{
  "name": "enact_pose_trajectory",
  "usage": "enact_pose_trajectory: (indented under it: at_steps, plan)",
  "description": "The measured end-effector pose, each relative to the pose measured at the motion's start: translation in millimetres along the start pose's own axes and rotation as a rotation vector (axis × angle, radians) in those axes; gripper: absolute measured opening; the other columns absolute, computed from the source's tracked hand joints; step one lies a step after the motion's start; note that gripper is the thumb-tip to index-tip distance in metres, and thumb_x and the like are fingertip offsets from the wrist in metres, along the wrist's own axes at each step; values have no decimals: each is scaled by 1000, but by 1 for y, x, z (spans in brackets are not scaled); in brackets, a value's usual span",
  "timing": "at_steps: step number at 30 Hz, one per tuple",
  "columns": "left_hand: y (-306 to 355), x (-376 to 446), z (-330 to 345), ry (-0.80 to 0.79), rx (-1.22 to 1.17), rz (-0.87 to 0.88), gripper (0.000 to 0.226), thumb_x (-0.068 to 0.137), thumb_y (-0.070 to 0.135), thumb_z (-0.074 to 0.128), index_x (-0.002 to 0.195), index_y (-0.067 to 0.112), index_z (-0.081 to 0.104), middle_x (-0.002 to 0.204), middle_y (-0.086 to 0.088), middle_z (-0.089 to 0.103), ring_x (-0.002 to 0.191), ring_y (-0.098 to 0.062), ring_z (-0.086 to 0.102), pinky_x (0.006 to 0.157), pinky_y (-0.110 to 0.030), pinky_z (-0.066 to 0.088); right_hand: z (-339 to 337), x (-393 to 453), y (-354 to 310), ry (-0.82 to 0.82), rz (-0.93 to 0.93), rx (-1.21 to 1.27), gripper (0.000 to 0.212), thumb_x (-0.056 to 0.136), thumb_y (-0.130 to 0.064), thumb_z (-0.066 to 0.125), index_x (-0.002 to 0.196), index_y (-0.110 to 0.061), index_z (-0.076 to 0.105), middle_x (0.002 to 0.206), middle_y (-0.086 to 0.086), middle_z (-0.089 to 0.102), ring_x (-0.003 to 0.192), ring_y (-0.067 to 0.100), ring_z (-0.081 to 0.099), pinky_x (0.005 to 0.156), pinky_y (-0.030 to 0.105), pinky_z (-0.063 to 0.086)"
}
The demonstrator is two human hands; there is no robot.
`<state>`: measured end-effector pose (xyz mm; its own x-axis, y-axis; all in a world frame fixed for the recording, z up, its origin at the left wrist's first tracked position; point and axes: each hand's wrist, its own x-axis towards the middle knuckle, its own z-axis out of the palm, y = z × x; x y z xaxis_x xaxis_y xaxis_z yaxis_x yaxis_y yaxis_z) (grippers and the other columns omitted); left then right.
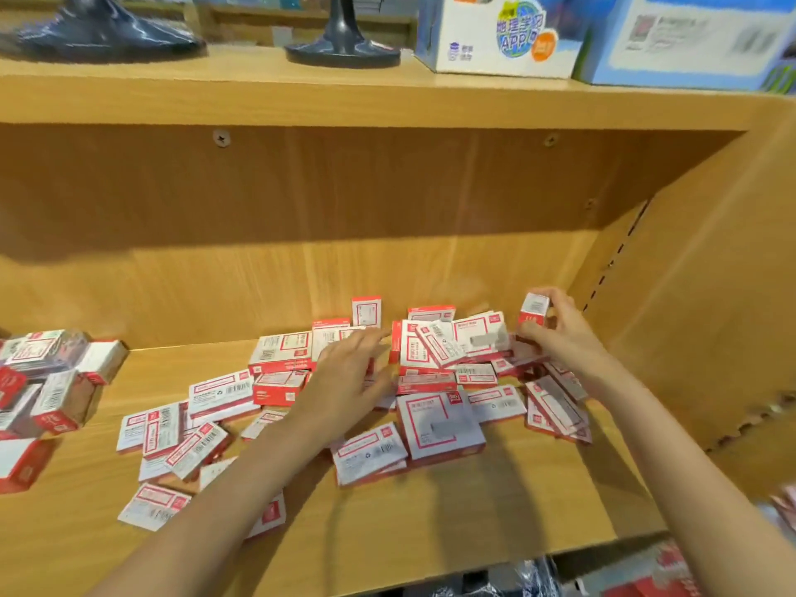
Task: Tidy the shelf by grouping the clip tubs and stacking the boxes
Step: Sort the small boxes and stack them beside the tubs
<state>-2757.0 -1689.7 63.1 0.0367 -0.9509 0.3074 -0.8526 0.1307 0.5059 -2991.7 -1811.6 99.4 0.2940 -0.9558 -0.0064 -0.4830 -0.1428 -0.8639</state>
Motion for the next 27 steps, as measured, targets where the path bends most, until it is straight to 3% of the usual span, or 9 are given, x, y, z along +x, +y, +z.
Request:
enact_pose_trajectory:
  at_steps: [3,5,9,12,16,20,23,27]
  plan:
    - [13,10,11,-53,68,68,39,91,24,52,129,14,49,124,-1,55,119,-19,45,108,-37,21,-15,-2,9,30,27,52,29,87,-18,57,112,-26,43,105,1,55,88,13,55,76,32,45]
    - [18,17,19,-97,80,83,37,92,28,51,127,17,50,123,3,55,117,-16,45,108,-34,19,-20,-2,13,65,-18,-35,34,90,-18,53,120,-27,40,104,-7,49,88,10,52,77,31,41]
    - [23,26,31,-202,145,122,47,88,46,43,130,25,49,132,5,49,122,-17,41,108,-41,19,-30,0,20,146,-57,-305,35,90,-26,52,125,-29,45,114,3,38,94,19,45,77,29,35]
    - [23,26,34,-264,184,144,45,90,46,45,133,29,46,139,5,41,127,-18,35,111,-42,15,-36,-3,29,78,-61,-459,42,86,-26,61,125,-25,46,115,4,40,90,17,47,65,20,36]
    - [26,29,34,-168,133,107,33,94,33,46,126,25,53,132,9,49,121,-12,43,107,-35,22,-30,-5,29,43,-84,-364,67,74,-30,75,129,-24,37,105,-1,56,94,16,53,76,28,42]
    - [26,26,33,-178,130,97,35,93,28,48,127,22,51,131,8,49,119,-11,44,106,-33,24,-22,1,24,-66,-124,-523,54,72,-24,76,114,-23,42,112,-2,55,103,17,51,78,30,42]
    - [23,21,29,-152,128,108,34,93,23,48,126,22,51,129,8,50,116,-14,45,104,-34,27,-19,-1,15,-34,-133,-373,50,74,-24,76,111,-25,43,103,-6,54,93,12,53,70,24,45]
    - [12,6,15,28,47,62,29,91,19,49,119,16,57,120,1,57,112,-19,50,99,-40,36,0,-4,-7,-40,-193,-254,57,71,-23,78,120,-27,49,111,-3,44,94,14,52,84,31,49]
